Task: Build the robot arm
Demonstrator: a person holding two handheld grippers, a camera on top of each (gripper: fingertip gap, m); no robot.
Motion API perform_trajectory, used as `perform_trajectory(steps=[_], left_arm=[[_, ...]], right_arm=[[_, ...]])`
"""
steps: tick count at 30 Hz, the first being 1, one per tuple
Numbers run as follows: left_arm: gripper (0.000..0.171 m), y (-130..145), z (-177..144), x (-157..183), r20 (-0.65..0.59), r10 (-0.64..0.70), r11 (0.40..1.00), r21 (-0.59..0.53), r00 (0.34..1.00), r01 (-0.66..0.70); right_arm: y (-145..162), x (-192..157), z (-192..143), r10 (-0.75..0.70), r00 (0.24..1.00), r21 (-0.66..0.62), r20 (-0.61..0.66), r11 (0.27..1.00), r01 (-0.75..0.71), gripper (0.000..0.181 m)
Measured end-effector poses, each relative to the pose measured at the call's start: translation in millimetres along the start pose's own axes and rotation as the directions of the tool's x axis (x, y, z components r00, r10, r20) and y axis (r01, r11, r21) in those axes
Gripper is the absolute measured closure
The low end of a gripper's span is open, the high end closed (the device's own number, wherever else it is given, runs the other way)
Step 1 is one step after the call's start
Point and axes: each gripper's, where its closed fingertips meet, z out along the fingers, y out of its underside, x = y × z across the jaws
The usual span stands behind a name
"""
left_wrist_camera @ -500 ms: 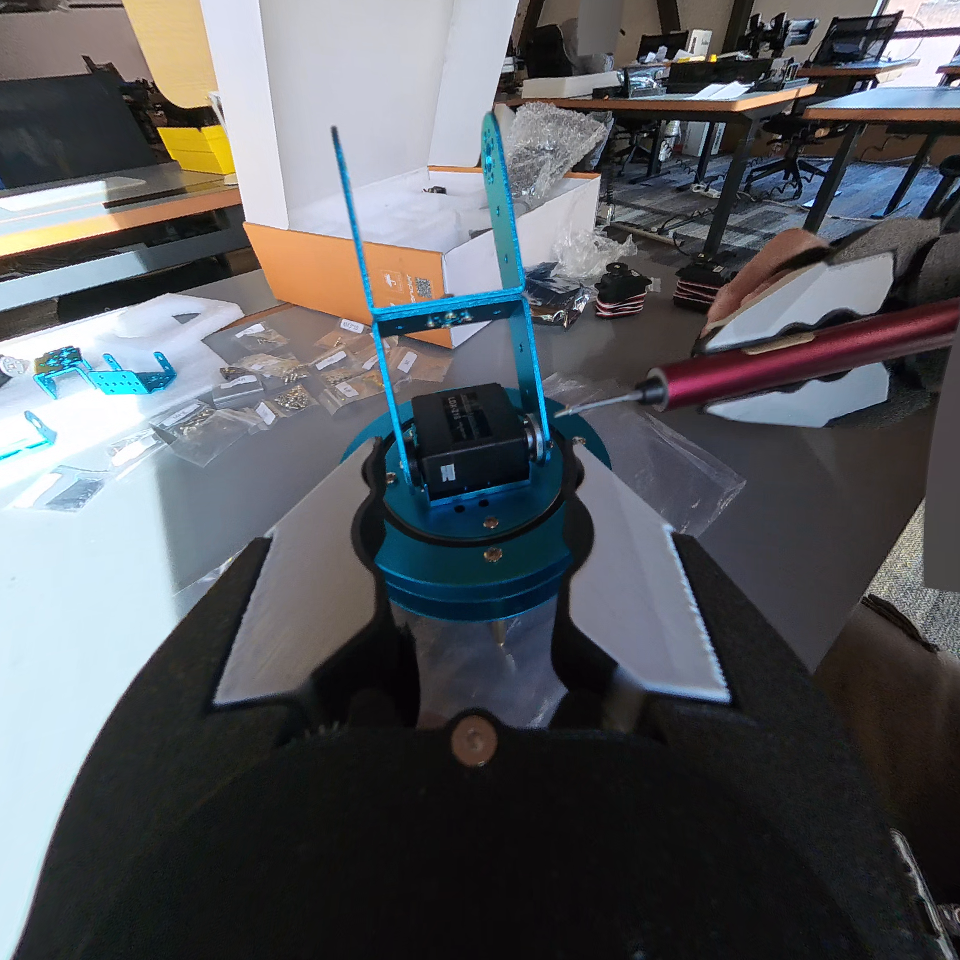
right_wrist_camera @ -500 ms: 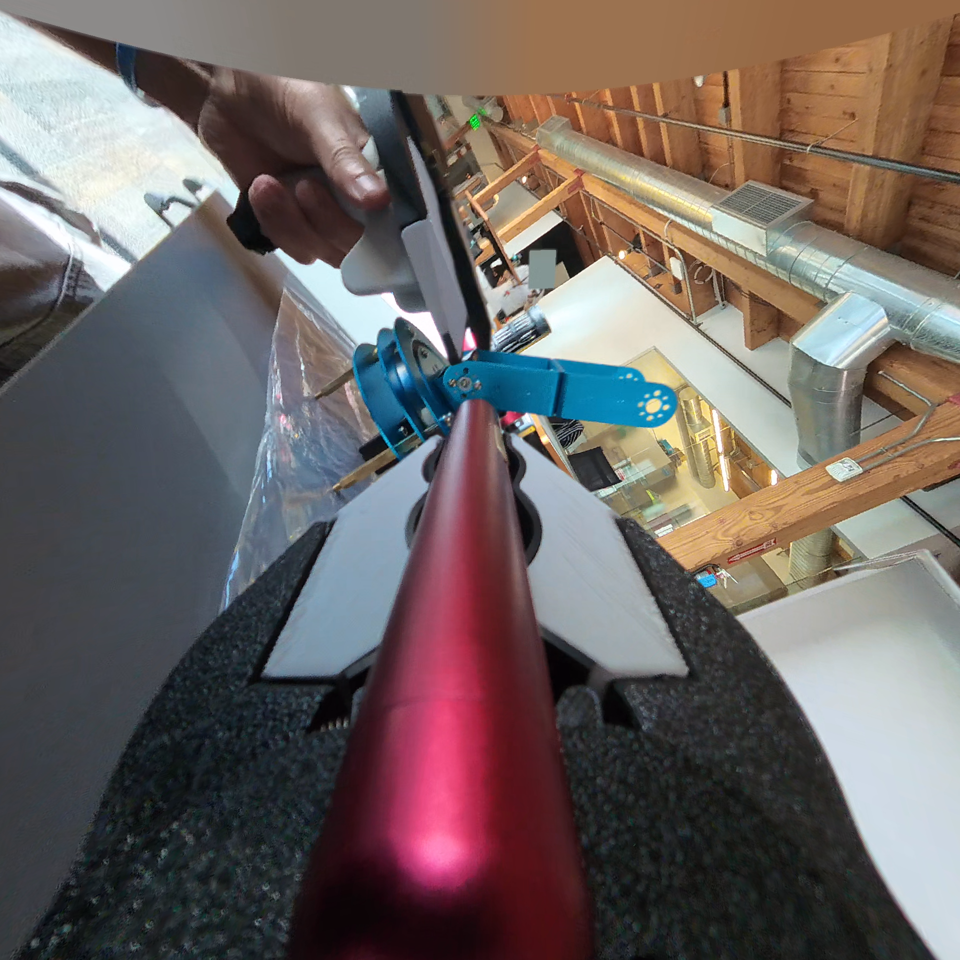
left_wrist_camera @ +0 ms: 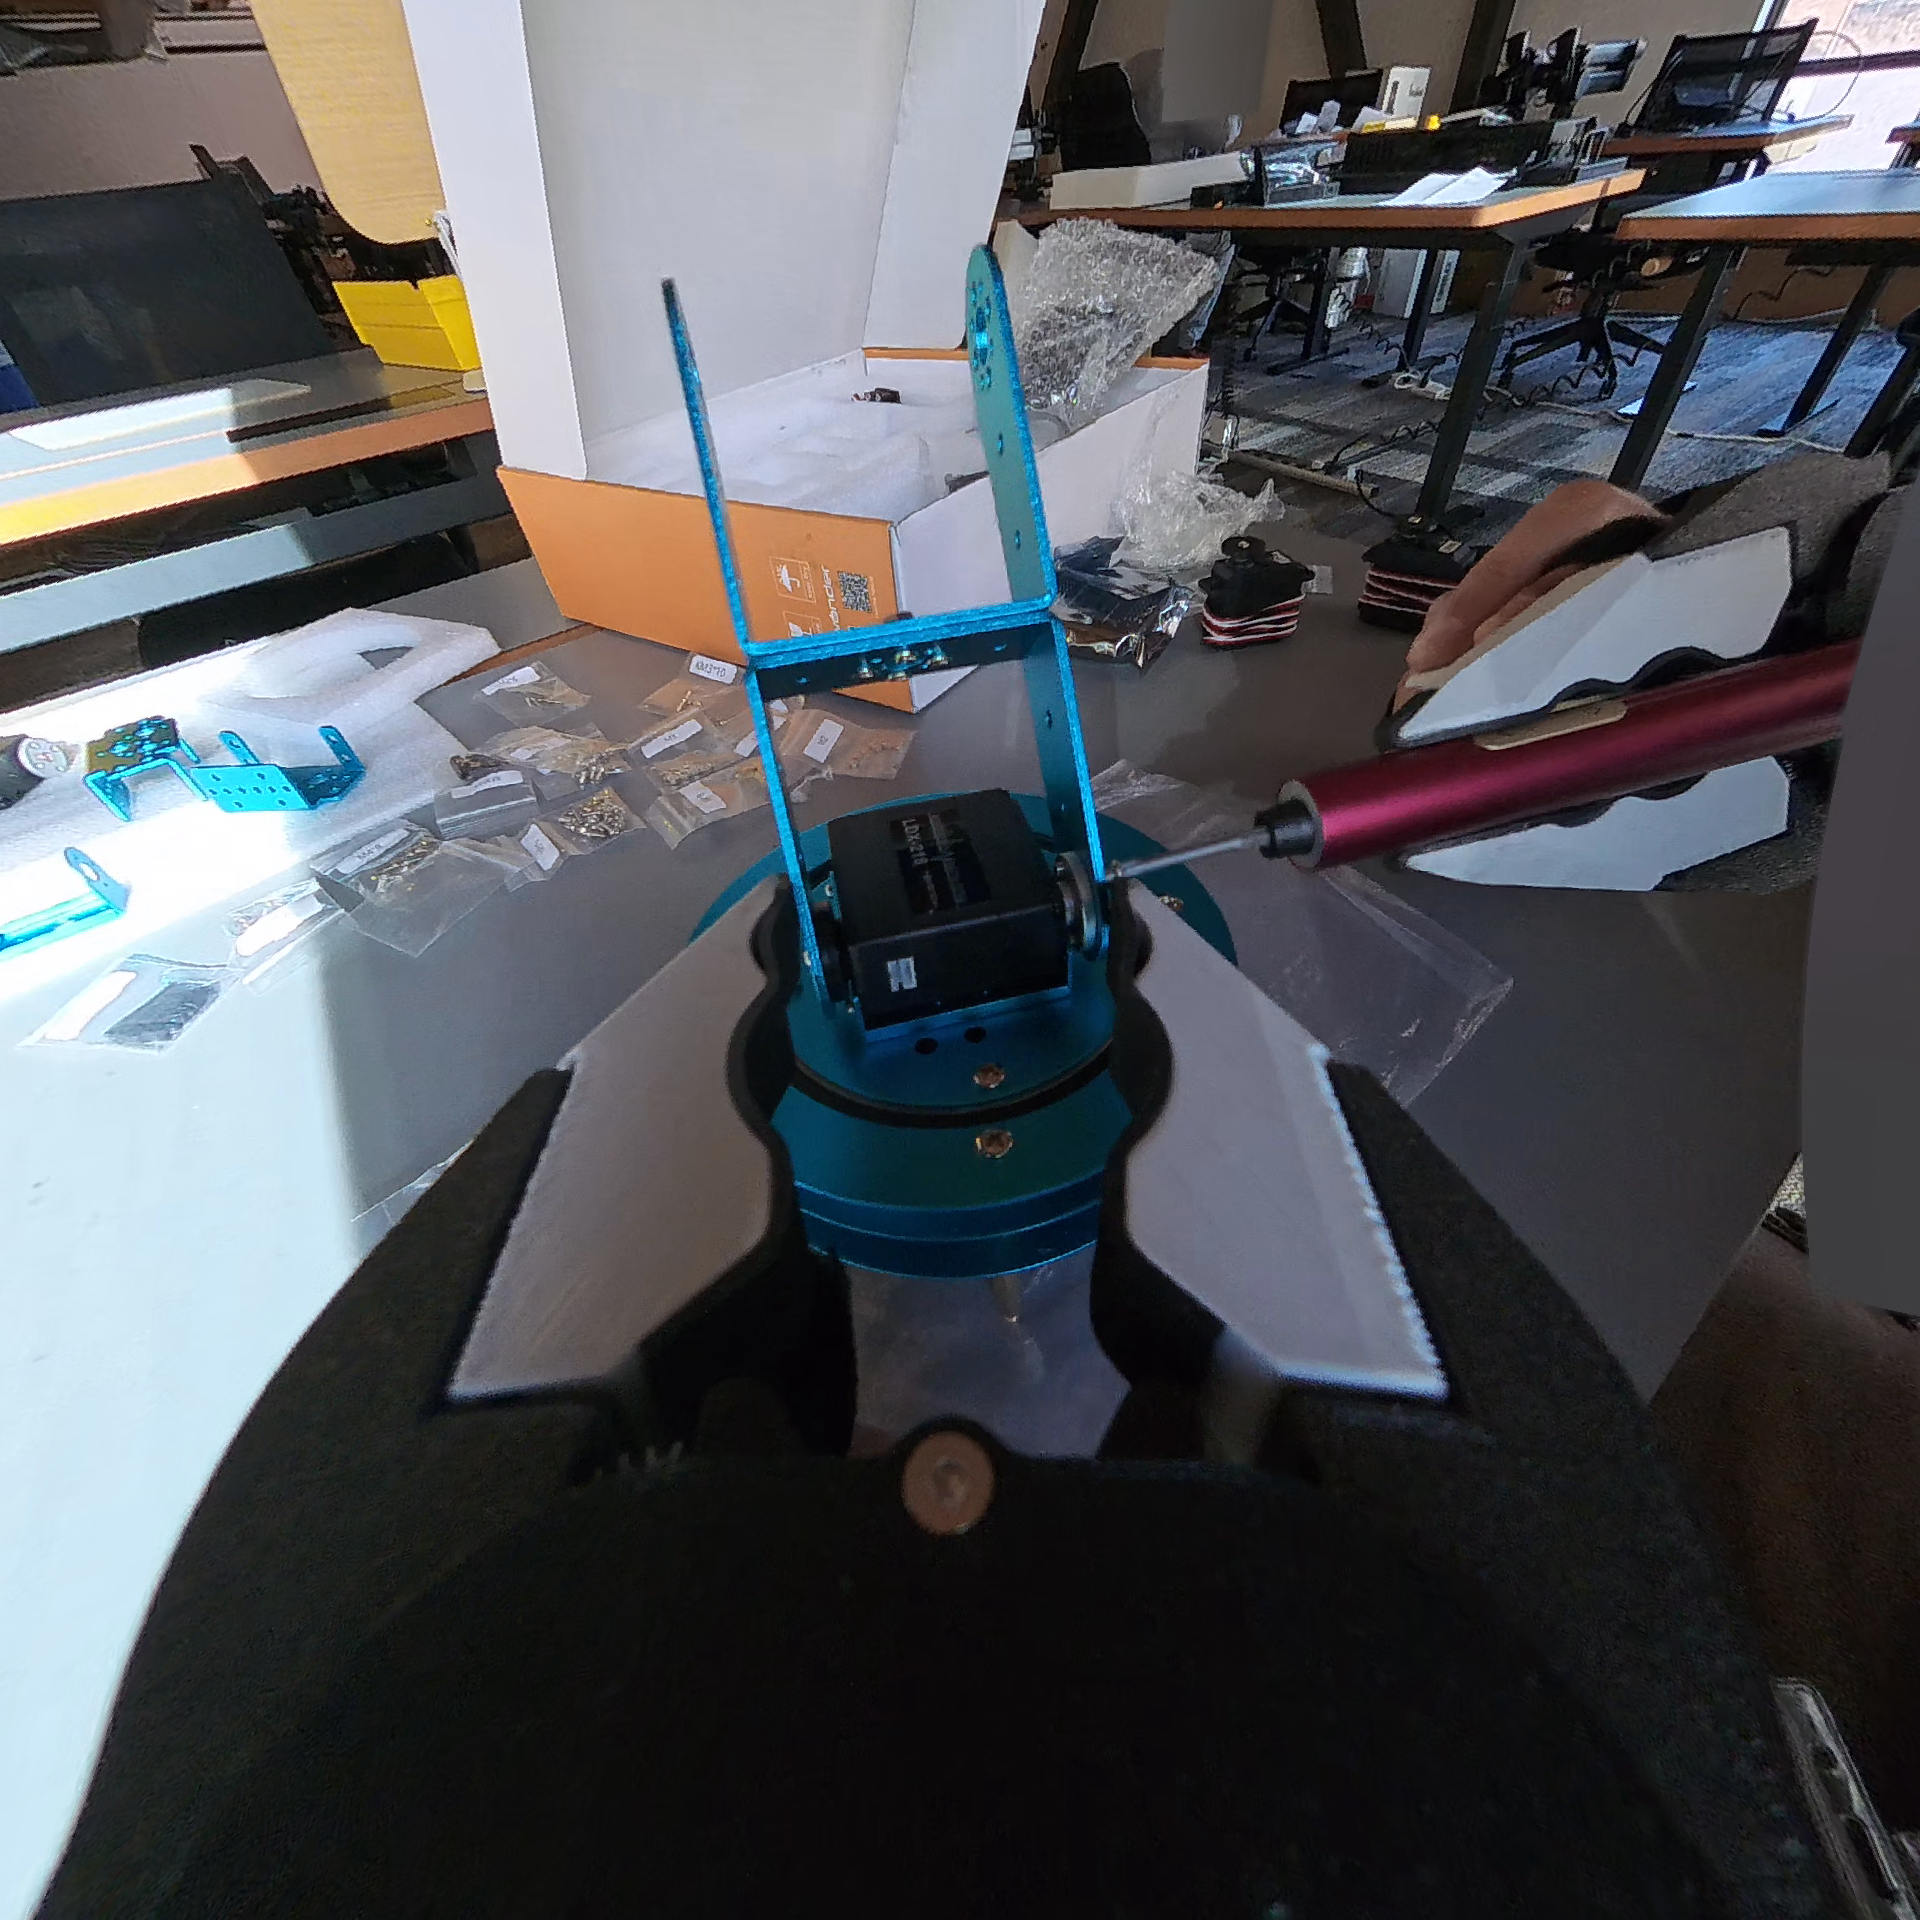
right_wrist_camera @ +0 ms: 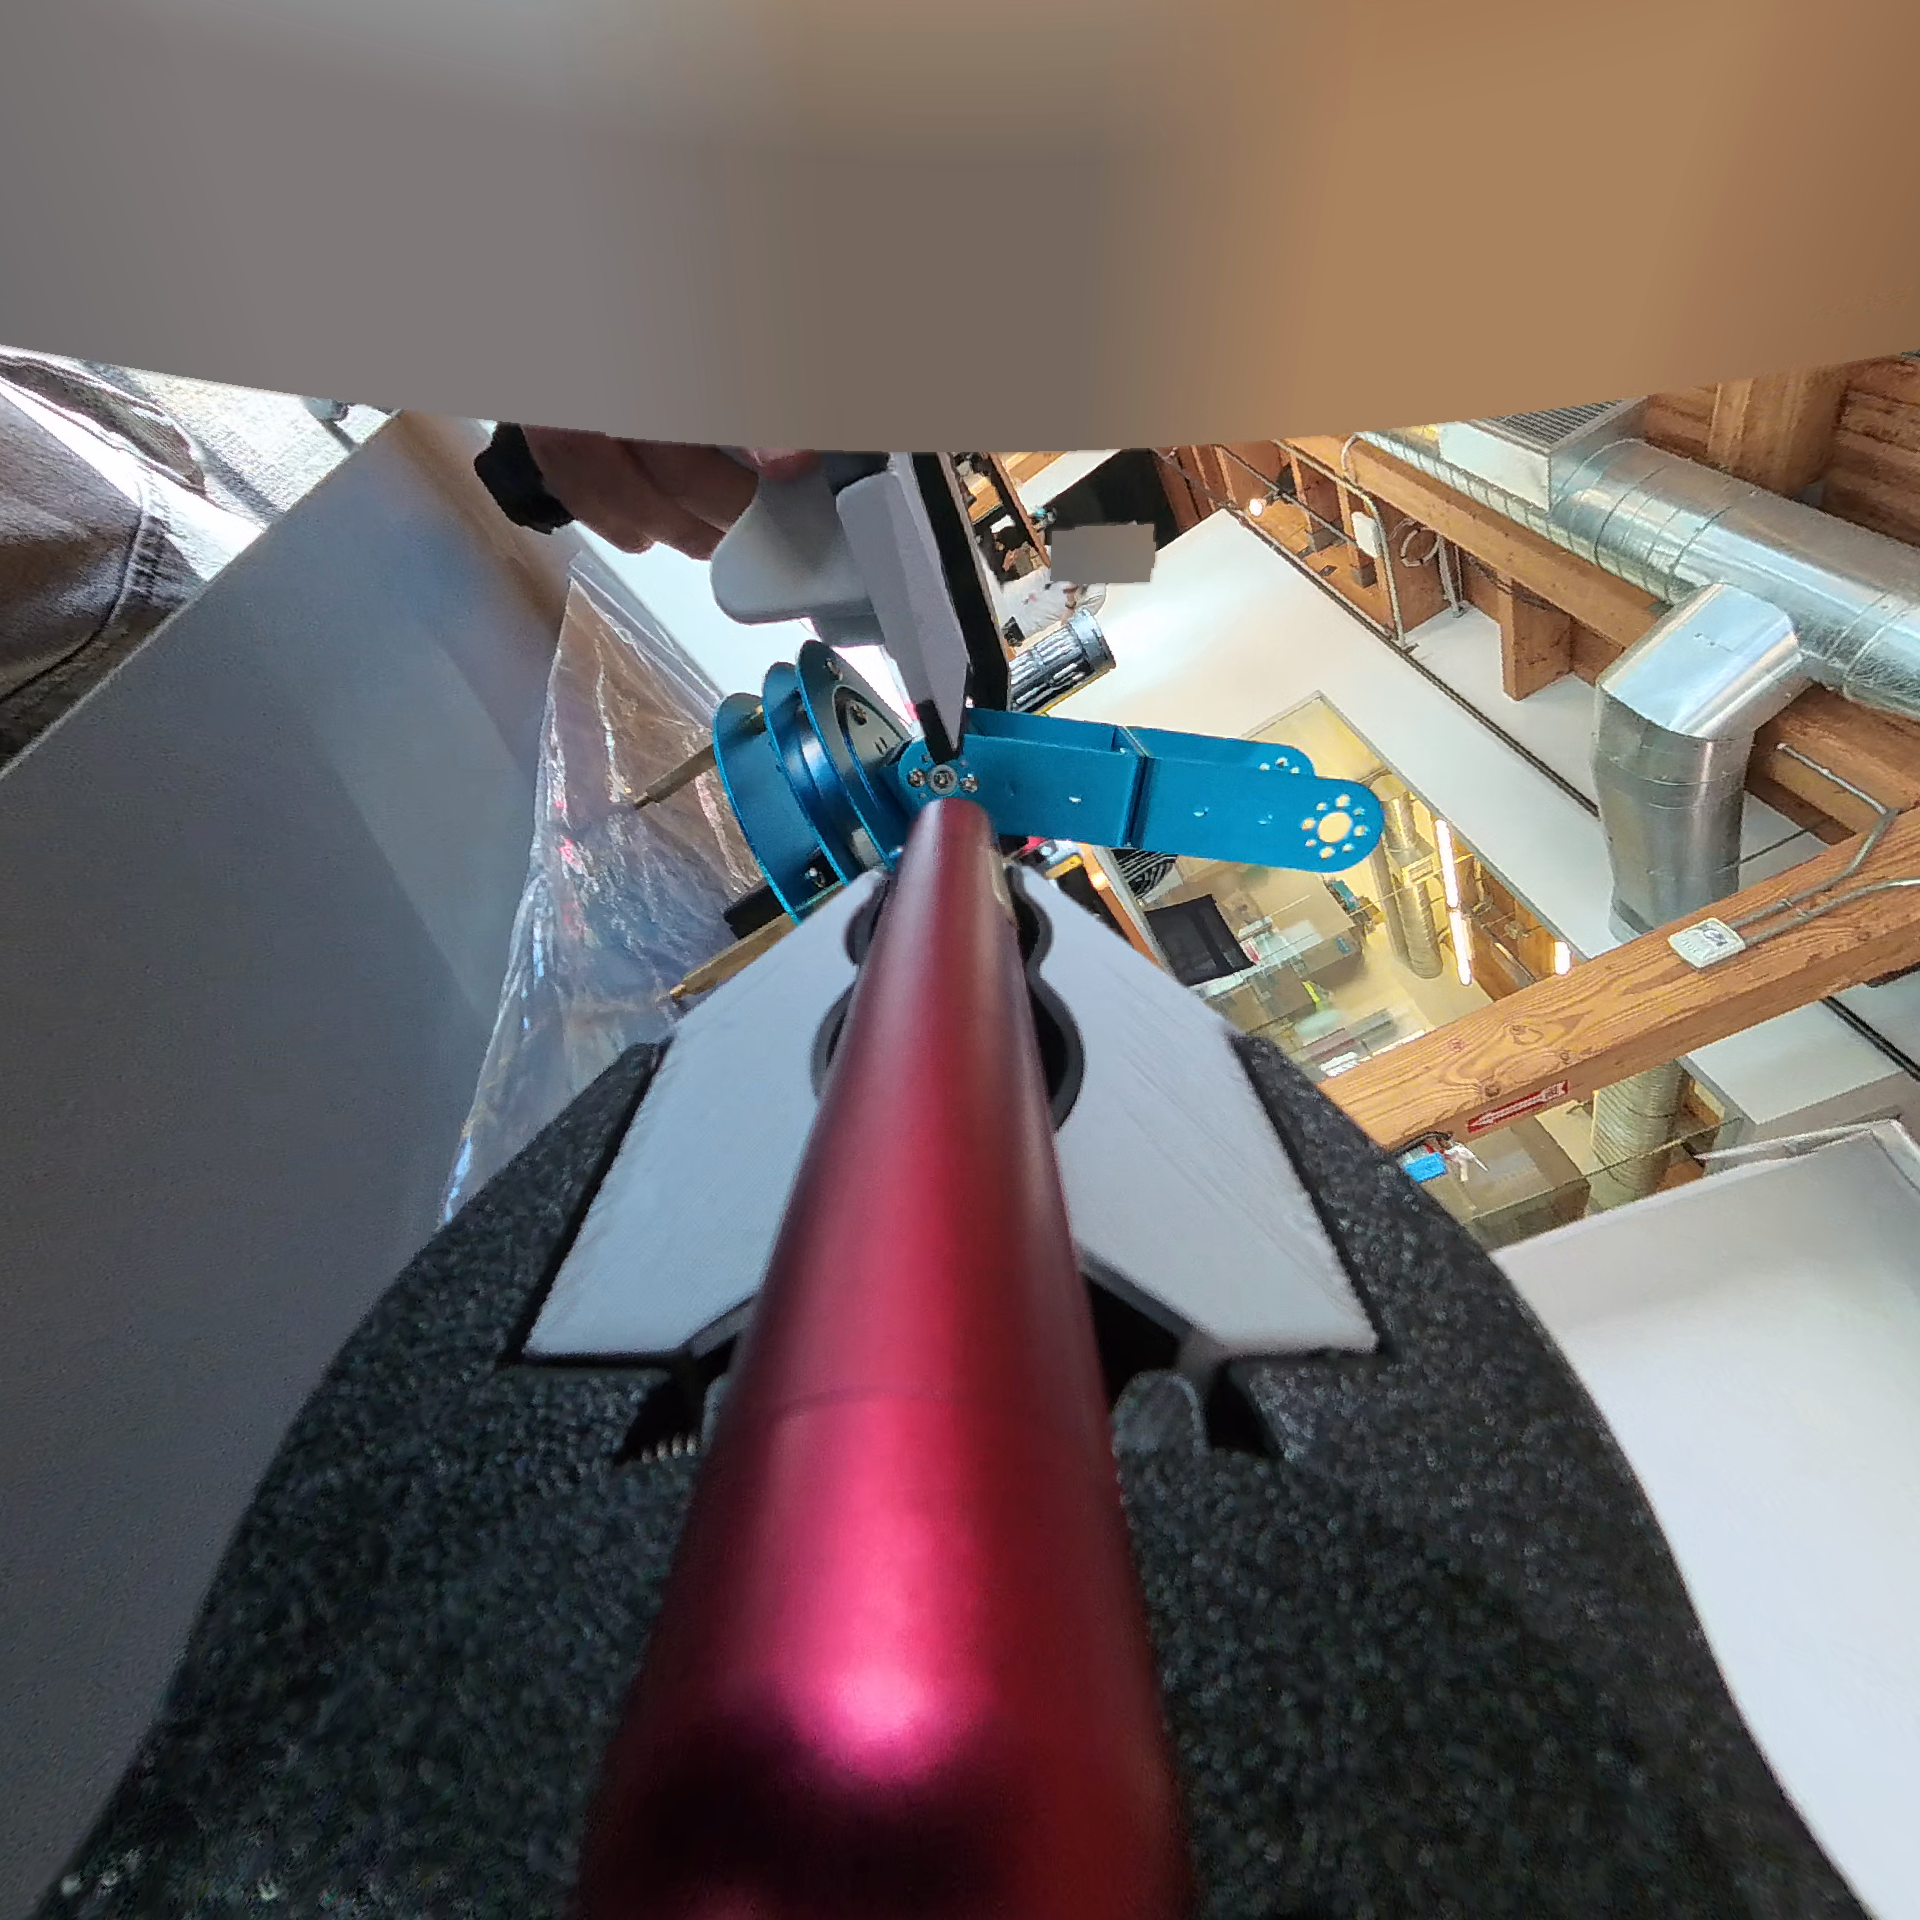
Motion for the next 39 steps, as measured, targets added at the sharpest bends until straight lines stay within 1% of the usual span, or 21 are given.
perform_trajectory(steps=[24, 36, 39], left_arm=[[0.112, 0.3, -0.2, 0.4, 0.000, -0.002, 1.000, 0.017, 1.000, 0.002], [0.112, 0.8, -0.6, 0.6, 0.002, -0.001, 1.000, 0.026, 1.000, 0.001], [0.112, 1.0, -0.7, 0.6, 0.002, 0.001, 1.000, 0.024, 1.000, -0.001]], right_arm=[[0.9, -3.3, 5.2, 0.022, 0.999, -0.006, 0.023, 1.000, -0.022, 0.160], [0.2, -2.0, 5.8, 0.049, 0.998, -0.003, 0.032, 0.999, -0.049, 0.159], [1.1, -1.0, 5.7, 0.076, 0.996, -0.002, 0.043, 0.997, -0.076, 0.159]])
